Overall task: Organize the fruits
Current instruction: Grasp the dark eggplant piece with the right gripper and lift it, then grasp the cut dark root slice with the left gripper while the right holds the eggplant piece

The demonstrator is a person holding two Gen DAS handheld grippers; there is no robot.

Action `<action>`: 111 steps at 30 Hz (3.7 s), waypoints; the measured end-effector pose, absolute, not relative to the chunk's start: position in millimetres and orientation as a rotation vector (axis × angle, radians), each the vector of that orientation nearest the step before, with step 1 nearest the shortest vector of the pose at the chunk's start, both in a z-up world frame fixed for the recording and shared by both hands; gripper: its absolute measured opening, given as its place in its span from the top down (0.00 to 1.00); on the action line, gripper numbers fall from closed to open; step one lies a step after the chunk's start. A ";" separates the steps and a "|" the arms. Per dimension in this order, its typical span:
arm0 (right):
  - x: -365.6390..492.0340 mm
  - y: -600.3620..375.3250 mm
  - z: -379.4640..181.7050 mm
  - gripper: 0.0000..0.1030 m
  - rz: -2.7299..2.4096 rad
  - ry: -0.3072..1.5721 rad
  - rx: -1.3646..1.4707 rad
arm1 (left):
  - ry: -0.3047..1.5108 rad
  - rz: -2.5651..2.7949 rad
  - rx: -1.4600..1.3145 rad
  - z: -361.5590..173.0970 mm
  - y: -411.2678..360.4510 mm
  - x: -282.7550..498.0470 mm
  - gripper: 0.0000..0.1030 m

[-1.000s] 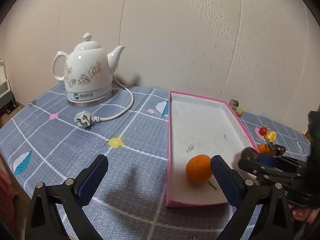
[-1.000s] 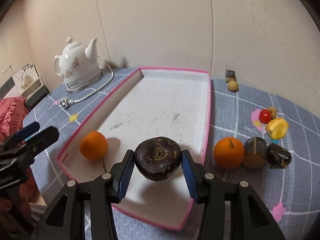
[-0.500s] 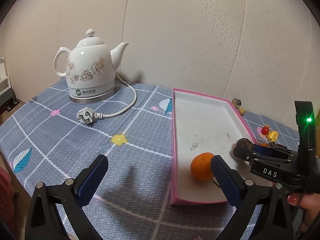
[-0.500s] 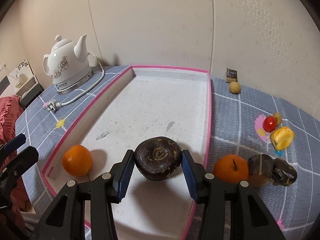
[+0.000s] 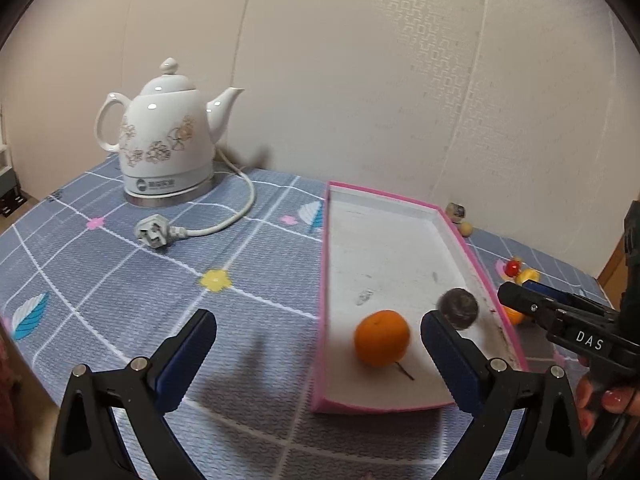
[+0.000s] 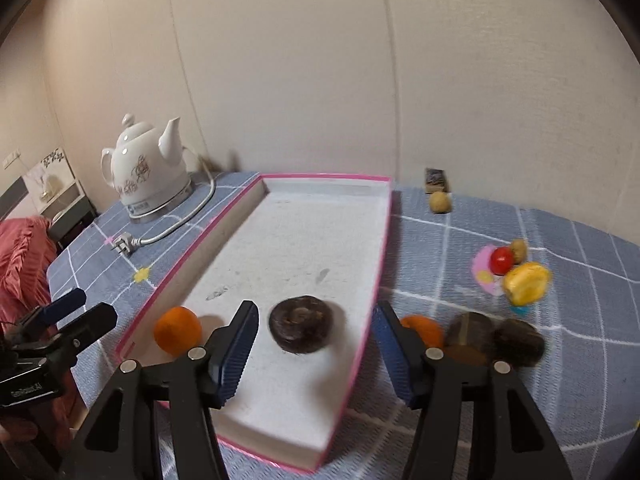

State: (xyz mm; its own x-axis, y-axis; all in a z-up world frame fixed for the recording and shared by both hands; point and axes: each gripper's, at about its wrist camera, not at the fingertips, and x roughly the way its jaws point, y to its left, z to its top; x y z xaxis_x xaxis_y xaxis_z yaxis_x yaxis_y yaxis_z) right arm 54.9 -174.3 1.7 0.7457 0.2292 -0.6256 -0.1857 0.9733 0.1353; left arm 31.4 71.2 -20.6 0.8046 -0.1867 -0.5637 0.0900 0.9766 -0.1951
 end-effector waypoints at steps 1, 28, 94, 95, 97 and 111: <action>53.0 -178.0 2.2 0.41 0.219 0.693 0.068 | 0.620 -0.159 -0.159 -20.3 68.4 31.1 0.00; 21.5 -304.7 -15.8 0.41 0.003 0.748 0.234 | 0.634 -0.386 -0.042 -19.6 -32.3 21.2 0.00; 27.0 -370.5 -31.1 0.50 -0.172 0.823 0.352 | 0.578 -0.514 0.117 -2.7 -94.4 6.8 0.00; 24.6 -373.0 -29.1 0.50 -0.174 0.816 0.357 | 0.580 -0.529 0.123 0.4 -102.5 8.9 0.00; 22.2 -377.4 -26.5 0.51 -0.174 0.805 0.381 | 0.583 -0.551 0.134 6.7 -117.9 15.6 0.00; 8.5 -402.1 -19.0 0.50 -0.150 0.772 0.477 | 0.781 -0.549 0.299 -15.3 -216.4 98.9 0.30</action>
